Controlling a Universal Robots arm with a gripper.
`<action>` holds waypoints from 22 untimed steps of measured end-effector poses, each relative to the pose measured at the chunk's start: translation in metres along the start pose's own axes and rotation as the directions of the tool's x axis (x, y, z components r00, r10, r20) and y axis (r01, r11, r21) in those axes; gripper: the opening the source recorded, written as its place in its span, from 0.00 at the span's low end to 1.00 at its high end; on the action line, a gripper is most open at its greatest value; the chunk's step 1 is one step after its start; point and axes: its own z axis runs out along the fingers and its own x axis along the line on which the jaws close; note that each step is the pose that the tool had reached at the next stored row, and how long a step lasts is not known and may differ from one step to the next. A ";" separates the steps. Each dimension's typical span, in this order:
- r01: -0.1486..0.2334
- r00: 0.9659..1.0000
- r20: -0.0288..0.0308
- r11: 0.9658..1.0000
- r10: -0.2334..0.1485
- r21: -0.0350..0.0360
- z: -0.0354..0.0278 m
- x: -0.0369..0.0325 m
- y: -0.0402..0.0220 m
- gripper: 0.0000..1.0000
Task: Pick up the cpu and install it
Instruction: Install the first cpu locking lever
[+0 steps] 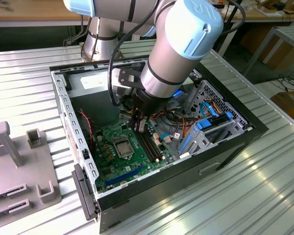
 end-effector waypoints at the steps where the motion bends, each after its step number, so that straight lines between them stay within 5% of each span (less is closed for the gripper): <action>1: 0.000 1.000 0.000 1.000 0.000 0.000 -0.0001 0.0002 -0.0001 0.11; 22: 0.000 1.000 0.000 1.000 0.000 0.000 -0.0012 0.0050 -0.0027 0.11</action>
